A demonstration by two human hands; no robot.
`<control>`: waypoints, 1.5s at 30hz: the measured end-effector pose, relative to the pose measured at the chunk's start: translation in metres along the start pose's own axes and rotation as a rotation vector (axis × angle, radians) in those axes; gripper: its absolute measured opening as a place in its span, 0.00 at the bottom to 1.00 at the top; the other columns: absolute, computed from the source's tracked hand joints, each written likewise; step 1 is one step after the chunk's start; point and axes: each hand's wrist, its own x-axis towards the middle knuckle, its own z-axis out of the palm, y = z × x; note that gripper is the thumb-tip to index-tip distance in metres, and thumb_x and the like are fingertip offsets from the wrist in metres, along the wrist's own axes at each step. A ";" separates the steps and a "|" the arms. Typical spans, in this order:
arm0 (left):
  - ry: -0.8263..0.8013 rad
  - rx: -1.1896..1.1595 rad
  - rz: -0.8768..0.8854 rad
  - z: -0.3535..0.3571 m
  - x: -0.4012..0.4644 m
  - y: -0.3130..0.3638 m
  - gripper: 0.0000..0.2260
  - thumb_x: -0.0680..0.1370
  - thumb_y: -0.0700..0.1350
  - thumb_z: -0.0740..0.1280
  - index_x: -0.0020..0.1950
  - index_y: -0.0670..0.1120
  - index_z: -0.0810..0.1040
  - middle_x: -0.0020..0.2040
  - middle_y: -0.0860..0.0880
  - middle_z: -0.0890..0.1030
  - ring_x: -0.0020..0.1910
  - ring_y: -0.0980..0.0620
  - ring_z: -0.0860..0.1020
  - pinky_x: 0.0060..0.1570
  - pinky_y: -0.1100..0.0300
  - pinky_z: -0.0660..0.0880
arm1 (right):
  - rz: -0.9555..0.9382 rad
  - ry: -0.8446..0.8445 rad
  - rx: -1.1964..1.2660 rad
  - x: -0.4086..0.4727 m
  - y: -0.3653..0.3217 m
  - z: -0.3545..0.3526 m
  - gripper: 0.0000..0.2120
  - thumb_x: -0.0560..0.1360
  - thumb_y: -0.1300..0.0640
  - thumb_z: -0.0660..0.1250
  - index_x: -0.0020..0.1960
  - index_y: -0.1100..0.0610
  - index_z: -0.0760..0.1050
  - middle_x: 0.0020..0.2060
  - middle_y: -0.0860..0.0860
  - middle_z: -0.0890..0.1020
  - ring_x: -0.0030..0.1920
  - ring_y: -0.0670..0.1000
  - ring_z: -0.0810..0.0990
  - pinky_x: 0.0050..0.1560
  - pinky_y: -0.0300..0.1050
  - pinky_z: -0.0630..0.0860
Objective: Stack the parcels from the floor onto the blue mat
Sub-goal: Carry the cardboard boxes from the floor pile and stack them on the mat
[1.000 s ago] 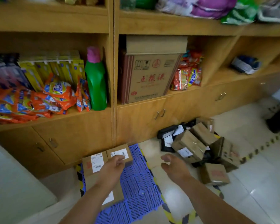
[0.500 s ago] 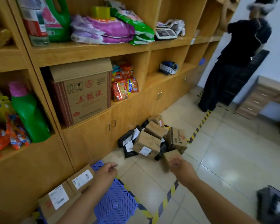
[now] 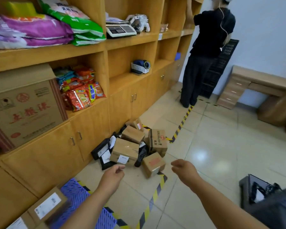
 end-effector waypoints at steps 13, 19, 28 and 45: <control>0.028 -0.028 -0.013 0.121 0.090 0.081 0.11 0.79 0.41 0.60 0.59 0.49 0.75 0.55 0.47 0.77 0.51 0.51 0.74 0.49 0.59 0.71 | 0.010 0.000 0.007 0.135 0.056 -0.113 0.14 0.77 0.61 0.62 0.61 0.58 0.76 0.59 0.54 0.79 0.57 0.53 0.77 0.56 0.44 0.74; 0.031 -0.042 -0.001 0.142 0.174 0.132 0.11 0.78 0.40 0.60 0.58 0.51 0.75 0.53 0.50 0.77 0.50 0.49 0.76 0.48 0.56 0.73 | 0.020 0.024 0.054 0.210 0.046 -0.139 0.13 0.77 0.62 0.63 0.61 0.59 0.76 0.58 0.54 0.79 0.57 0.53 0.77 0.56 0.43 0.73; -0.051 -0.048 -0.048 0.170 0.314 0.208 0.09 0.79 0.42 0.61 0.57 0.52 0.74 0.57 0.48 0.77 0.58 0.47 0.75 0.58 0.50 0.74 | 0.094 0.048 0.072 0.337 0.026 -0.182 0.13 0.77 0.61 0.63 0.61 0.57 0.76 0.57 0.53 0.79 0.54 0.51 0.78 0.55 0.42 0.74; -0.024 -0.023 -0.102 0.318 0.472 0.317 0.12 0.79 0.40 0.59 0.61 0.49 0.74 0.53 0.47 0.80 0.46 0.52 0.79 0.38 0.58 0.76 | 0.059 -0.019 0.082 0.547 0.068 -0.288 0.13 0.77 0.61 0.62 0.60 0.57 0.77 0.55 0.52 0.79 0.50 0.50 0.78 0.51 0.40 0.74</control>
